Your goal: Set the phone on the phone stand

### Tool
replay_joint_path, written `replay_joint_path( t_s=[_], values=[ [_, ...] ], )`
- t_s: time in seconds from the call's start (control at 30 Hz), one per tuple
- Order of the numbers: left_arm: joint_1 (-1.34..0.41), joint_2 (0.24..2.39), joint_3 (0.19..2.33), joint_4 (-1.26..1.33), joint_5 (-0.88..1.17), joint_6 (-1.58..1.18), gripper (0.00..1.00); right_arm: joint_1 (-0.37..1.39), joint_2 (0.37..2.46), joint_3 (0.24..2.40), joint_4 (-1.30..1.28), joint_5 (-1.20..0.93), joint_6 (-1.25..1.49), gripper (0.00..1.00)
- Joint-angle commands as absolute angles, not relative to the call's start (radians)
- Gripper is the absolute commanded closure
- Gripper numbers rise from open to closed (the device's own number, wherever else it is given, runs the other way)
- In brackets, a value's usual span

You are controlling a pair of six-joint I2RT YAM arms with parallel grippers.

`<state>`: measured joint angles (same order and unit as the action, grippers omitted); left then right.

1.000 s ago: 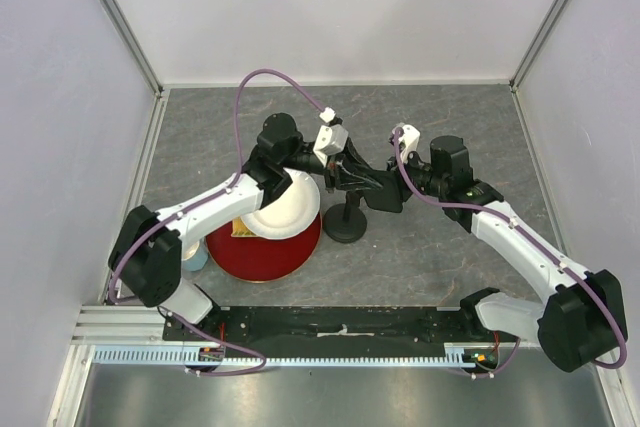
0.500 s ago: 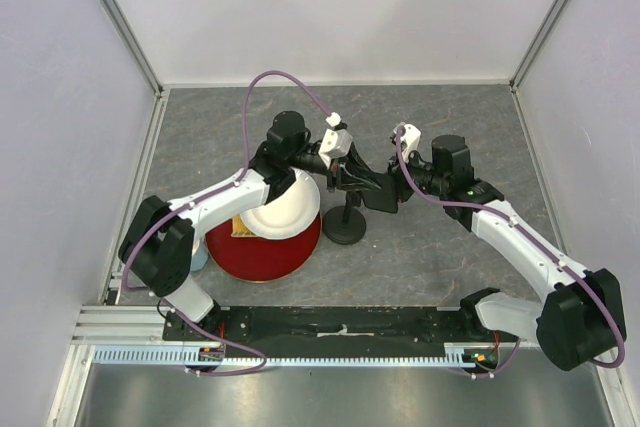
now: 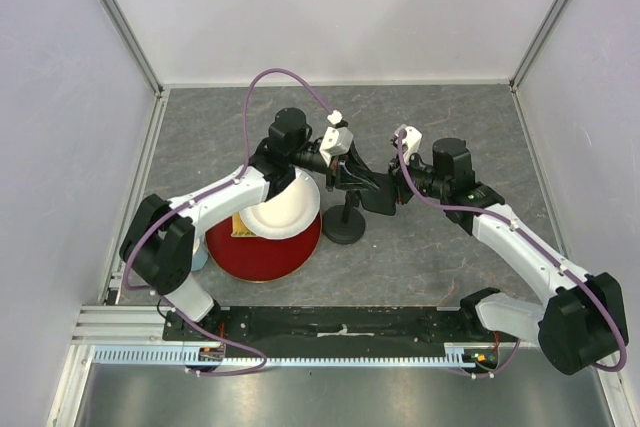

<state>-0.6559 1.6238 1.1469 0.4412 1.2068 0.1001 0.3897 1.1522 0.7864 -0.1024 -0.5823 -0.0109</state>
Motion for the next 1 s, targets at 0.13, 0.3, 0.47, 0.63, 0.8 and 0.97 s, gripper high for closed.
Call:
replay_joint_path(
  t_s=[0.13, 0.3, 0.47, 0.63, 0.8, 0.97],
  values=[
    [-0.629, 1.604, 1.186, 0.397, 1.162, 0.244, 0.98, 0.396, 1.135, 0.784, -0.043, -0.710, 0.048, 1.00],
    [-0.620, 1.667, 1.282, 0.351, 1.238, 0.229, 0.98, 0.397, 1.146, 0.801, -0.061, -0.747, 0.038, 1.00],
    [-0.574, 1.680, 1.324, 0.243, 1.295, 0.245, 0.98, 0.396, 1.150, 0.804, -0.074, -0.724, 0.020, 1.00],
    [-0.569, 1.623, 1.258, 0.175, 1.206, 0.284, 0.98, 0.397, 1.118, 0.798, -0.066, -0.616, 0.020, 1.00],
    [-0.592, 1.513, 1.155, 0.183, 0.970, 0.187, 0.98, 0.425, 1.045, 0.726, 0.026, -0.337, 0.057, 1.00],
    [-0.699, 1.433, 1.129, 0.011, 0.630, 0.221, 0.98, 0.555, 0.940, 0.627, 0.149, 0.088, 0.117, 1.00]
  ],
)
